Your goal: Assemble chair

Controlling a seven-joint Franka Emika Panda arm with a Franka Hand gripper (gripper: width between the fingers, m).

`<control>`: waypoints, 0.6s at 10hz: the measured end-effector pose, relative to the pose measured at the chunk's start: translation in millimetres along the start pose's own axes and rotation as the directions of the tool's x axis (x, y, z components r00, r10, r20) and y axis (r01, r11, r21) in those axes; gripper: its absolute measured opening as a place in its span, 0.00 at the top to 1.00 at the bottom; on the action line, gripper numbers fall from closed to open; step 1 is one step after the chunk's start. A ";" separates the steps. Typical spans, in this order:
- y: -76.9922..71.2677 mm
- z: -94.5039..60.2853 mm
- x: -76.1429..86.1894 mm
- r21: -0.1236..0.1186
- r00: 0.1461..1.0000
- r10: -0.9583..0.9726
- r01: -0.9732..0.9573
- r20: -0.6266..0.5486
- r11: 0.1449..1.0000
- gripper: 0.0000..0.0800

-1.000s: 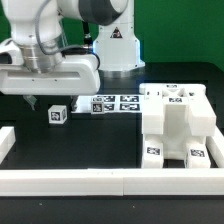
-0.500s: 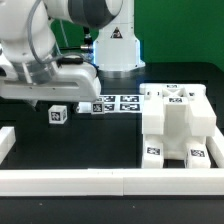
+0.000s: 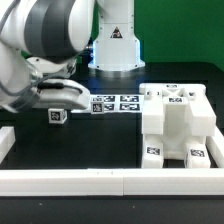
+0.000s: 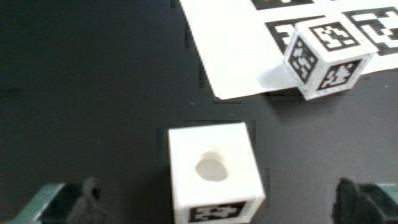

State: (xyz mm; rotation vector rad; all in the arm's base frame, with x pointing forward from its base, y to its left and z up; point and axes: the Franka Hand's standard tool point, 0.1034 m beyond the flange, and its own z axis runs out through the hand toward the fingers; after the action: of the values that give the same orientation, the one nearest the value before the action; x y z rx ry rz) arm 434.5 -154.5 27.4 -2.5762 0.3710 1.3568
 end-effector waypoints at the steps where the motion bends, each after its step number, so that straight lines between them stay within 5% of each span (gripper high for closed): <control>1: 0.8 7.3 -4.2 0.017 0.996 0.019 -0.020 0.083 1.000 0.19; 6: 3.7 35.6 5.4 0.008 0.992 0.057 -0.058 0.113 0.998 0.19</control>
Offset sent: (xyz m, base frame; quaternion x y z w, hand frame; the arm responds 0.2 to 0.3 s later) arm -0.0157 0.0120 -0.0171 0.0247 -0.0355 0.0232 0.9988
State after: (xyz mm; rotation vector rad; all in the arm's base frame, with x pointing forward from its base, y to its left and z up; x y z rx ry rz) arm 408.6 -148.2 2.9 -2.4843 0.4351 1.5069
